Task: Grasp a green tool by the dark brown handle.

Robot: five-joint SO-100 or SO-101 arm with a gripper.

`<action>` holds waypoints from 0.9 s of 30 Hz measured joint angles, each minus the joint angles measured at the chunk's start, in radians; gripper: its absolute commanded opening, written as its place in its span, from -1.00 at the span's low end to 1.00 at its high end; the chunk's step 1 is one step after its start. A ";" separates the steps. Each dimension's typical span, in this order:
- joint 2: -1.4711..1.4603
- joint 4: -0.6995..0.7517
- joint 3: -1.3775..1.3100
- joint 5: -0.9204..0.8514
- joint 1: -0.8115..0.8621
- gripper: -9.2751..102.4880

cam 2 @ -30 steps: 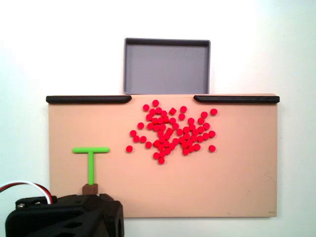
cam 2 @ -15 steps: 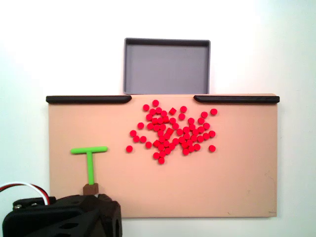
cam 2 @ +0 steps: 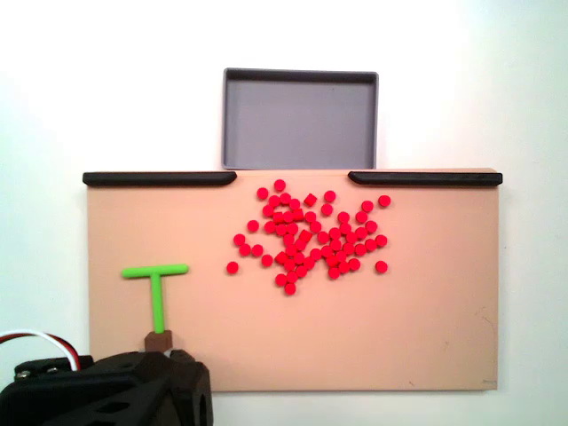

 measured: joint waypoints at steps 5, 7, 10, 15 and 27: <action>0.000 0.000 0.000 0.000 -0.002 -0.84; 0.000 0.000 0.000 0.000 -0.002 -0.84; 0.000 0.000 0.000 0.000 -0.002 -0.84; 0.000 0.003 -0.006 0.000 0.005 -0.84; 0.063 0.054 -0.037 -0.008 0.032 -0.84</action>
